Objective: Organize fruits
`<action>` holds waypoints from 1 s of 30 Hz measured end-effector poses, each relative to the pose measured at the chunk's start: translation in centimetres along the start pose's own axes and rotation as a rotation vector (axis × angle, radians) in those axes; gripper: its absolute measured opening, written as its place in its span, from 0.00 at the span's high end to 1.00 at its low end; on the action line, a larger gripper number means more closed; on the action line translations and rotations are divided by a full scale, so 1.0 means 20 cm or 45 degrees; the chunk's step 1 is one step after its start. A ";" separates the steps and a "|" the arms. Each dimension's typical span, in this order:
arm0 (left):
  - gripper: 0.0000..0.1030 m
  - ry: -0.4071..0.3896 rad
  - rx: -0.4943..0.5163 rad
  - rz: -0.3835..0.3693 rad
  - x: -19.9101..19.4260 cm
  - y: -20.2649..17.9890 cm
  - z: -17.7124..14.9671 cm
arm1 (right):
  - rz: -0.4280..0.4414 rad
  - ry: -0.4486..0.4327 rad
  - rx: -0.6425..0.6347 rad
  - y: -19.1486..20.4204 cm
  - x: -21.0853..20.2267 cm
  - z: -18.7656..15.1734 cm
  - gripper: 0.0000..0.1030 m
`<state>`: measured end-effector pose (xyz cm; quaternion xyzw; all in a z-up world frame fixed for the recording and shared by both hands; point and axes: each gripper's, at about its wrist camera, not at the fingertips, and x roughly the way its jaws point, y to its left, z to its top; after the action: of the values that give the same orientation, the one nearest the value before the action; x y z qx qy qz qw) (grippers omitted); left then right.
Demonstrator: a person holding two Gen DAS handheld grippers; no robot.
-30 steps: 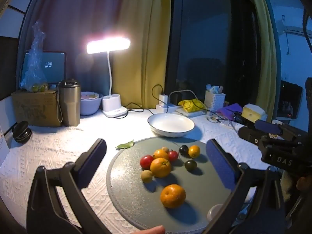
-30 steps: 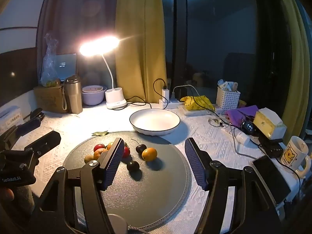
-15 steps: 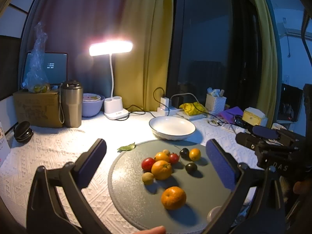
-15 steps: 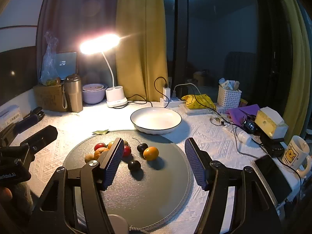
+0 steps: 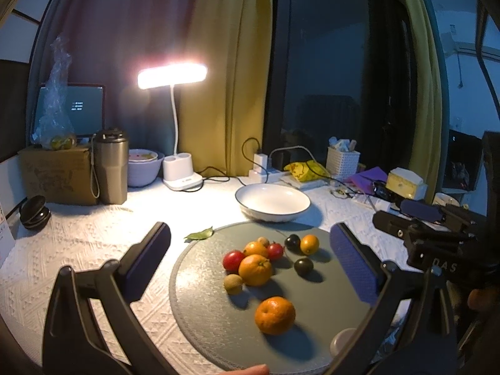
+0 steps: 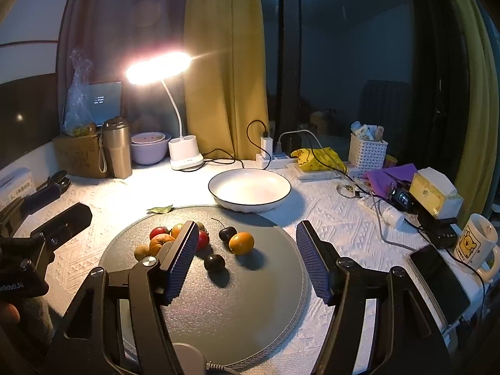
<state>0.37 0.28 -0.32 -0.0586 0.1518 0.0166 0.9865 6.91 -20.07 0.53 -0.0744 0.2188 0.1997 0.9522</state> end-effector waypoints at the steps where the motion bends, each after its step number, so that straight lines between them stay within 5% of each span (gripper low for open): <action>1: 0.00 0.001 0.001 0.000 0.00 0.00 0.00 | 0.000 0.001 0.001 0.00 0.00 0.00 0.34; 30: 0.00 -0.004 0.001 -0.004 0.00 -0.01 0.00 | 0.001 0.003 0.003 -0.02 0.00 0.01 0.34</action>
<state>0.30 0.02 -0.37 -0.0585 0.1503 0.0152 0.9868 7.11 -20.31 0.65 -0.0735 0.2203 0.1999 0.9519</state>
